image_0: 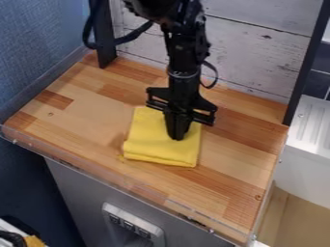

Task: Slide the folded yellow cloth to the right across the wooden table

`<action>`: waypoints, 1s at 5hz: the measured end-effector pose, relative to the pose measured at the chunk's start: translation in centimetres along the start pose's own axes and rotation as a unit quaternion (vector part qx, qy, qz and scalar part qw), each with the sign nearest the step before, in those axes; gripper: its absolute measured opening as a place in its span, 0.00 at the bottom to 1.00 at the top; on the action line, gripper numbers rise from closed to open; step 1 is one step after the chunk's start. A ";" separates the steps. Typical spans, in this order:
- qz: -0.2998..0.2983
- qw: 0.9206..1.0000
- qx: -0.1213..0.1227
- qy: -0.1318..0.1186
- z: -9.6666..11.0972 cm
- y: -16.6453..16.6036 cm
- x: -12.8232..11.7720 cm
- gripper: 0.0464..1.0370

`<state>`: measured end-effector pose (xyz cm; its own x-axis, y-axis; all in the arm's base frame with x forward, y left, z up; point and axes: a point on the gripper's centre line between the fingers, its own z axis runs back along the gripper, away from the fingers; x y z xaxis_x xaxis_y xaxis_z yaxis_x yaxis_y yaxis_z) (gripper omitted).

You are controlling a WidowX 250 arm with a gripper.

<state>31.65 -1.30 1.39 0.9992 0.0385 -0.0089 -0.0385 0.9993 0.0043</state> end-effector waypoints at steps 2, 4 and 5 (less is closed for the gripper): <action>-0.017 1.000 -0.001 0.019 2.1 -2.4 0.0 0.45; -0.025 1.000 -0.001 0.008 6.8 -5.1 0.7 0.95; -0.022 1.000 -0.001 0.002 8.7 -5.7 1.2 0.96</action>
<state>33.18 -7.00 10.01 0.9999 -0.0056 -0.0138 0.0056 1.0000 0.0013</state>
